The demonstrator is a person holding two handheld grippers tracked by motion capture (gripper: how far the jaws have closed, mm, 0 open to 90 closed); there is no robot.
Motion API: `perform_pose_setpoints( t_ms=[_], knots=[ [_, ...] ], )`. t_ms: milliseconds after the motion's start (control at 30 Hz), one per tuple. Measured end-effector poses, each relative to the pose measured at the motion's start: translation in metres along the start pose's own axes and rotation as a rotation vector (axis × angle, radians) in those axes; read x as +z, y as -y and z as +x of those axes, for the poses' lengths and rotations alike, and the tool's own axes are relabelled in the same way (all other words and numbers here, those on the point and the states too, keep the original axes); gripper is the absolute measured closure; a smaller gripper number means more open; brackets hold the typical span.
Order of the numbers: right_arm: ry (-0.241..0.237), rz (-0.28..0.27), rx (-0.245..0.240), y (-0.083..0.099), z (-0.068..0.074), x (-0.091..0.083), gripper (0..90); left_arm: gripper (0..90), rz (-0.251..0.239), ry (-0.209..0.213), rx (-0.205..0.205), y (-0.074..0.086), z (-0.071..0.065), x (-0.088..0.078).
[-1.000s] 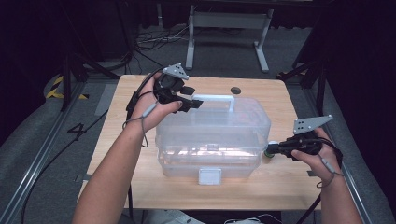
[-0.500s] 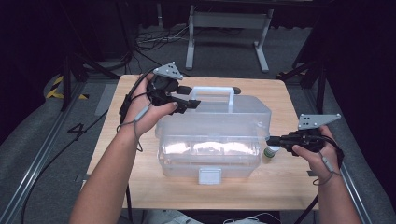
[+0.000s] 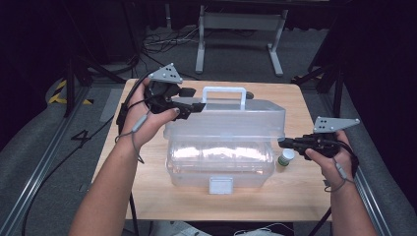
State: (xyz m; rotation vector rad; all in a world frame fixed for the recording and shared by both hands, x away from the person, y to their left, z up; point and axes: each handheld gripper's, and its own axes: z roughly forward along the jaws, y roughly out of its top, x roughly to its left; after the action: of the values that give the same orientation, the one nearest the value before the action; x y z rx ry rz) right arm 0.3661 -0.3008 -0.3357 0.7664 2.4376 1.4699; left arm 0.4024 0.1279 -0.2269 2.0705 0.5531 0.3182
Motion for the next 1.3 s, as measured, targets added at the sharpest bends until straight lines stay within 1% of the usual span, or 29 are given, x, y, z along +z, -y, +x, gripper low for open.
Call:
perform_pose_setpoints(
  t_ms=[33, 67, 100, 200, 267, 333, 367, 433, 500, 567, 667, 767, 967, 1100, 1233, 1300],
  knots=[
    [0.005, -0.006, 0.0, 0.0, 0.0, 0.0, 90.0, 45.2, -0.011, 0.001, -0.004, 0.001, -0.001, -0.005],
    [0.005, -0.006, 0.0, 0.0, 0.0, 0.0, 90.0, 45.3, -0.011, 0.001, -0.004, 0.001, -0.001, -0.005],
    [0.016, -0.022, 0.002, -0.001, 0.0, 0.0, 90.0, 45.3, -0.02, -0.002, -0.005, 0.003, -0.002, -0.01],
    [0.023, -0.033, 0.005, -0.002, -0.001, 0.0, 90.0, 45.8, -0.022, -0.011, -0.004, 0.004, -0.002, -0.014],
    [0.035, -0.049, 0.009, -0.003, -0.001, 0.0, 90.0, 46.1, -0.039, -0.016, -0.013, 0.008, -0.004, -0.02],
    [0.039, -0.064, 0.016, -0.004, -0.003, 0.0, 90.0, 46.2, -0.038, -0.014, -0.024, 0.01, -0.005, -0.024],
    [0.04, -0.069, 0.02, -0.005, -0.003, 0.0, 90.0, 46.2, -0.046, -0.012, -0.033, 0.012, -0.006, -0.026],
    [0.045, -0.084, 0.025, -0.006, -0.005, 0.0, 90.0, 46.2, -0.05, -0.01, -0.039, 0.014, -0.008, -0.029],
    [0.049, -0.099, 0.034, -0.007, -0.007, 0.001, 90.0, 46.3, -0.042, -0.007, -0.039, 0.016, -0.011, -0.031],
    [0.057, -0.114, 0.04, -0.008, -0.008, 0.001, 90.0, 46.4, -0.036, 0.003, -0.042, 0.019, -0.013, -0.032],
    [0.063, -0.126, 0.044, -0.009, -0.008, 0.001, 90.0, 46.7, -0.033, 0.003, -0.047, 0.021, -0.016, -0.032],
    [0.081, -0.144, 0.051, -0.011, -0.008, 0.002, 90.0, 46.9, -0.026, 0.002, -0.049, 0.024, -0.02, -0.032],
    [0.111, -0.168, 0.061, -0.013, -0.008, 0.003, 90.0, 48.0, -0.022, 0.021, -0.043, 0.03, -0.03, -0.032],
    [0.118, -0.187, 0.067, -0.013, -0.008, 0.002, 90.0, 49.1, -0.02, 0.037, -0.045, 0.035, -0.035, -0.031],
    [0.128, -0.2, 0.067, -0.013, -0.007, 0.002, 90.0, 50.8, -0.015, 0.034, -0.053, 0.041, -0.035, -0.028],
    [0.13, -0.209, 0.07, -0.013, -0.007, 0.002, 90.0, 52.0, -0.016, 0.031, -0.067, 0.047, -0.035, -0.025]
  ],
)
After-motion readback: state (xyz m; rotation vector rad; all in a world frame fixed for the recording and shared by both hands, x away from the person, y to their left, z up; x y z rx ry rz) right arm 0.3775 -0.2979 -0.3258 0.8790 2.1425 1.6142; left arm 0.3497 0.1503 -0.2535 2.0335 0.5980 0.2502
